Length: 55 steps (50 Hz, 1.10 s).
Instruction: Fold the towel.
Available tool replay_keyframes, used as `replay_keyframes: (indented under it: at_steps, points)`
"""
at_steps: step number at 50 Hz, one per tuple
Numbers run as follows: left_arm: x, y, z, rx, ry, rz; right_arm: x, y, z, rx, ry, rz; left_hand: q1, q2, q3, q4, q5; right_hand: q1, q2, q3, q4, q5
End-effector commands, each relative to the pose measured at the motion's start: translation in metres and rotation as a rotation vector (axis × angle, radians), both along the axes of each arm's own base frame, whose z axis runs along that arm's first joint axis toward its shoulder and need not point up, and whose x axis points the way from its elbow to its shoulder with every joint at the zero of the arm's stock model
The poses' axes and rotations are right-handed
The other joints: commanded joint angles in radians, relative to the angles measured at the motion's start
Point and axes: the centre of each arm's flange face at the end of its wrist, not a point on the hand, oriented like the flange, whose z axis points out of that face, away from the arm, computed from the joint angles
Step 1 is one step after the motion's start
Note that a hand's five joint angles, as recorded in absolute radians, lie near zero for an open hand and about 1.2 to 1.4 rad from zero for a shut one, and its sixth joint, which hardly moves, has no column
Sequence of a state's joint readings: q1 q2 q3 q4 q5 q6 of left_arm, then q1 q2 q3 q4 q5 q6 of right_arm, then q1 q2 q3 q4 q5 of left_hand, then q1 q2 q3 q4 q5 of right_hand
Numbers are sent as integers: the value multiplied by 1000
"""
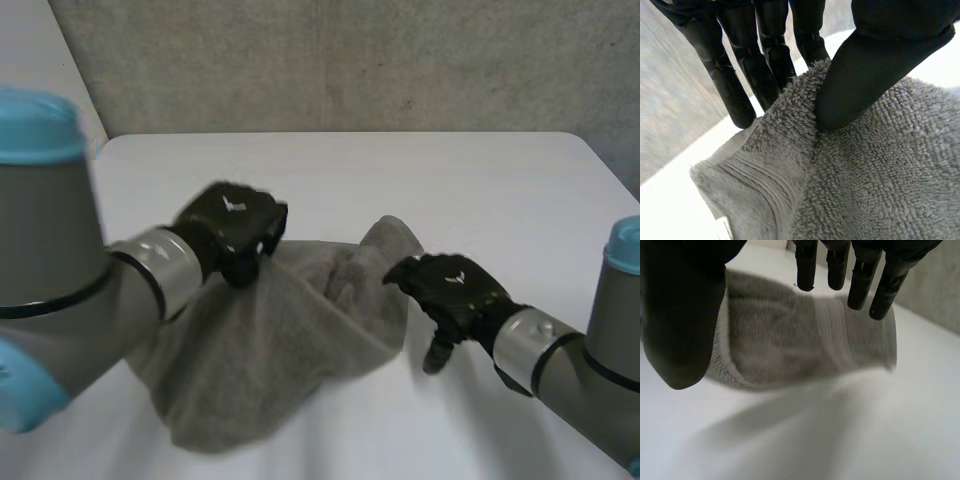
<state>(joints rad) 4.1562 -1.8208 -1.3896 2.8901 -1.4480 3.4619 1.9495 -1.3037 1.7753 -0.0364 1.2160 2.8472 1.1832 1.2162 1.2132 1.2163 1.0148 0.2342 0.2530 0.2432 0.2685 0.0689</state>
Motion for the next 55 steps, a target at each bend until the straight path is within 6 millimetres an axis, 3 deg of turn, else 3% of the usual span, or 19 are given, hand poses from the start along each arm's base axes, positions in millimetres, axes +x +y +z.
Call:
replay_keyframes:
  at_steps: [1,11,16,17,24,26,27,29,34,38,41,43,44,45,46,48,49,51,55]
  points:
    - [18,25,49,-126,76,2,38,-3,9,-19,-88,82,213,180,183,180,207,-60,-79,-69,-94,-69]
    - [51,23,85,-240,124,109,87,5,-26,172,-126,181,213,180,183,180,207,-60,-79,-69,-94,-69]
    - [72,3,92,-273,125,204,97,-16,-20,148,-110,120,213,180,183,180,207,793,774,784,759,784]
    - [78,-4,92,-276,122,229,98,-29,-10,97,-113,80,213,180,183,180,207,1158,1140,1149,1124,1149]
    - [86,-43,100,-353,152,289,108,-85,80,-221,-254,5,213,180,183,180,207,1162,1143,1153,1128,1153]
    - [75,-76,111,-457,210,287,106,-107,145,-469,-366,-15,213,180,183,180,207,1162,1143,1153,1128,1153]
    - [75,-76,111,-457,210,287,106,-107,145,-470,-367,-15,213,180,183,180,207,1162,1143,1153,1128,1153]
    - [58,-93,147,-614,331,253,102,-111,214,-748,-521,-25,213,180,183,180,207,1162,1143,1153,1128,1153]
    - [60,-104,188,-774,566,295,90,-103,263,-1001,-655,-36,213,180,183,180,207,1162,1143,1153,1128,1153]
    - [67,-111,188,-782,691,361,91,-101,221,-864,-490,-21,213,180,183,180,207,1162,1143,1153,1128,1153]
    - [68,-117,156,-694,692,402,92,-99,194,-765,-390,7,213,180,183,180,207,1162,1143,1153,1128,1153]
    - [64,-116,104,-559,609,399,93,-89,137,-568,-191,80,213,180,183,180,207,1162,1143,1153,1128,1153]
    - [64,-116,104,-558,608,399,93,-89,136,-567,-190,80,213,180,183,180,207,1162,1143,1153,1128,1153]
    - [63,-113,74,-477,559,391,90,-84,105,-467,-93,108,213,180,183,180,207,1162,1143,1153,1128,1153]
    - [63,-113,74,-477,559,391,86,-77,75,-371,-3,139,213,180,183,180,207,1162,1143,1153,1128,1153]
    - [61,-101,9,-303,462,368,80,-70,49,-287,68,158,213,180,183,180,207,1162,1143,1153,1128,1153]
    - [61,-100,9,-302,462,368,80,-70,49,-287,69,158,213,180,183,180,207,1162,1143,1153,1128,1153]
    - [61,-81,-47,-138,379,348,69,-61,9,-191,152,173,213,180,183,180,207,971,952,962,937,962]
    - [64,-67,-86,-18,319,357,59,-57,-17,-133,182,163,213,180,183,180,207,373,355,364,339,364]
